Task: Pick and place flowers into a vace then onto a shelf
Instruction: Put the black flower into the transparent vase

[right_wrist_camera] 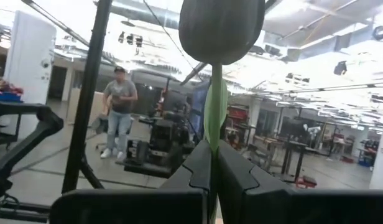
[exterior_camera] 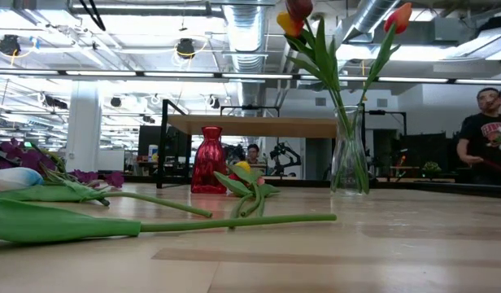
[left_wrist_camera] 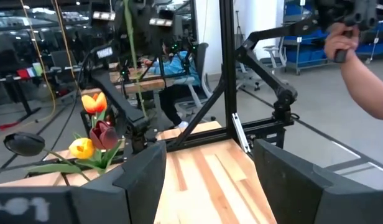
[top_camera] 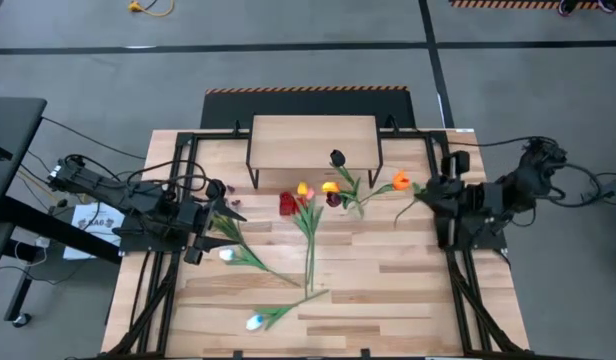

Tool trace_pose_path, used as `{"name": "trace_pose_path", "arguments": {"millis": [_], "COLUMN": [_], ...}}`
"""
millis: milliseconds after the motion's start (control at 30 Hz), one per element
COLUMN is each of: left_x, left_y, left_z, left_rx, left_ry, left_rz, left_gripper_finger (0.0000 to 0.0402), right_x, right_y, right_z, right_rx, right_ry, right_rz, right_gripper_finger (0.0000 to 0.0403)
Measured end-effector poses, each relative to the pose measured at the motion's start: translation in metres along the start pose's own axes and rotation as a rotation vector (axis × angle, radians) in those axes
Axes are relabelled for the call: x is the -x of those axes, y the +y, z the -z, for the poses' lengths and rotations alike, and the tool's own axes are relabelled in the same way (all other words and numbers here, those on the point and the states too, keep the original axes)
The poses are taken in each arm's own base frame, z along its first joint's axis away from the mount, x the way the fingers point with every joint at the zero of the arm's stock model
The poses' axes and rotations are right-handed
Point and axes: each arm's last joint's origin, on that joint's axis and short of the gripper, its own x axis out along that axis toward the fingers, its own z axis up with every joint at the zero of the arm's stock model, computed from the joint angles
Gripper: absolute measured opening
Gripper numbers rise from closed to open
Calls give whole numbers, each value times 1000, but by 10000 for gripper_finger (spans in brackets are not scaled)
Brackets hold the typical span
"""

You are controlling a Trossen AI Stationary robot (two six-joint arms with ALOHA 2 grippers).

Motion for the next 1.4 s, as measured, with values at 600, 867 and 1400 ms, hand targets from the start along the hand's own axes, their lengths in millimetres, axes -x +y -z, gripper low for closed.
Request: {"name": "trace_pose_path", "arguments": {"millis": [600, 867, 1400], "left_x": [0, 0, 0], "left_y": [7, 7, 7], "left_z": [1, 1, 1], "left_rx": [-35, -95, -181], "left_ry": [32, 40, 49], "left_rz": [-238, -233, -229], "left_gripper_finger": [232, 232, 232], "right_x": [36, 11, -2], "right_y": [20, 21, -2], "right_z": [103, 121, 137], "right_rx": [118, 191, 262], "right_ry": [-275, -289, -178], "right_rz": [81, 158, 365], "right_gripper_finger": [1, 1, 5]}}
